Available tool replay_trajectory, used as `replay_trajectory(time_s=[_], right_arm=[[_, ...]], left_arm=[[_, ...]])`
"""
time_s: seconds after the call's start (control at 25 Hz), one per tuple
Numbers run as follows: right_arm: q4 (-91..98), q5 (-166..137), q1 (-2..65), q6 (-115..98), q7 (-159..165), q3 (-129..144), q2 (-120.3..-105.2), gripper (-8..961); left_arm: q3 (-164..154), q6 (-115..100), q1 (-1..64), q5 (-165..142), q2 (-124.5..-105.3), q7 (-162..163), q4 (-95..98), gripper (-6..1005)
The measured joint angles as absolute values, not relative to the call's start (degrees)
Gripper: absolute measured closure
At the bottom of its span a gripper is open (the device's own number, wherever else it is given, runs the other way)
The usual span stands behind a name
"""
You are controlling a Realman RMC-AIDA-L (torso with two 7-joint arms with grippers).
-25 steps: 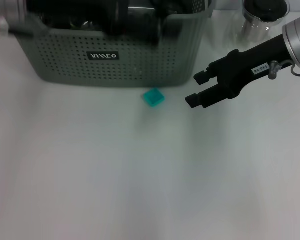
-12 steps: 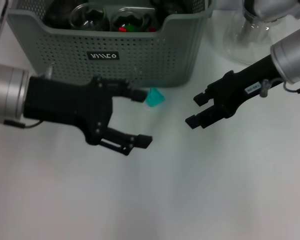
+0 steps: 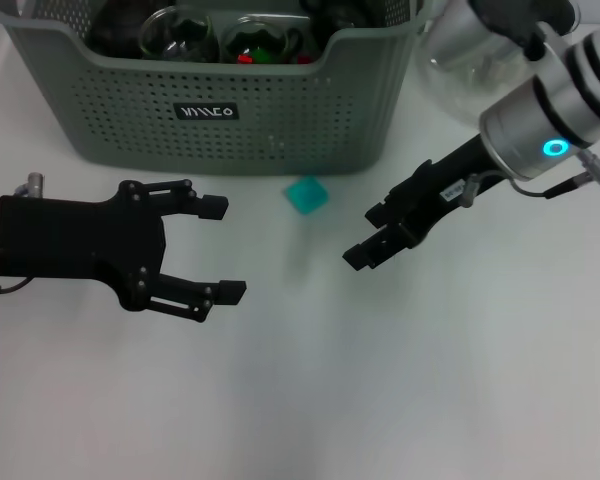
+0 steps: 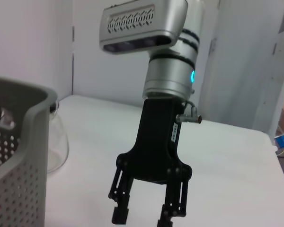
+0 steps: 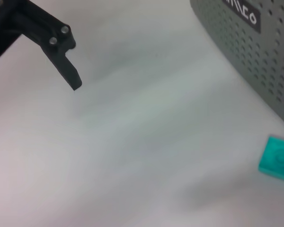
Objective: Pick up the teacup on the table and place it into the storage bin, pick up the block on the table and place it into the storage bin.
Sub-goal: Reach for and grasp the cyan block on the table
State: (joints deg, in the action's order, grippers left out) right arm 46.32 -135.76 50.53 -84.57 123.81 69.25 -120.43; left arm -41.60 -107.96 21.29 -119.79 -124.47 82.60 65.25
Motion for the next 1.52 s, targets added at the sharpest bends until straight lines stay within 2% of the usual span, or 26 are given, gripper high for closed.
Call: replay_trajectory(time_s=[0.72,1.52], right_arm=[[46.73,-133.41,56.03,-73.27,142.05,88.17,-120.85,193],[46.23,-136.16,57.81,-65.53,154.98,95.71,-120.82,193]], left_arm=[[-41.26,-107.52,21.47,-121.73,-124.45,80.59,65.21,47],[-41.13,-107.48,21.93,-121.29,-124.36,80.64,64.32,47]])
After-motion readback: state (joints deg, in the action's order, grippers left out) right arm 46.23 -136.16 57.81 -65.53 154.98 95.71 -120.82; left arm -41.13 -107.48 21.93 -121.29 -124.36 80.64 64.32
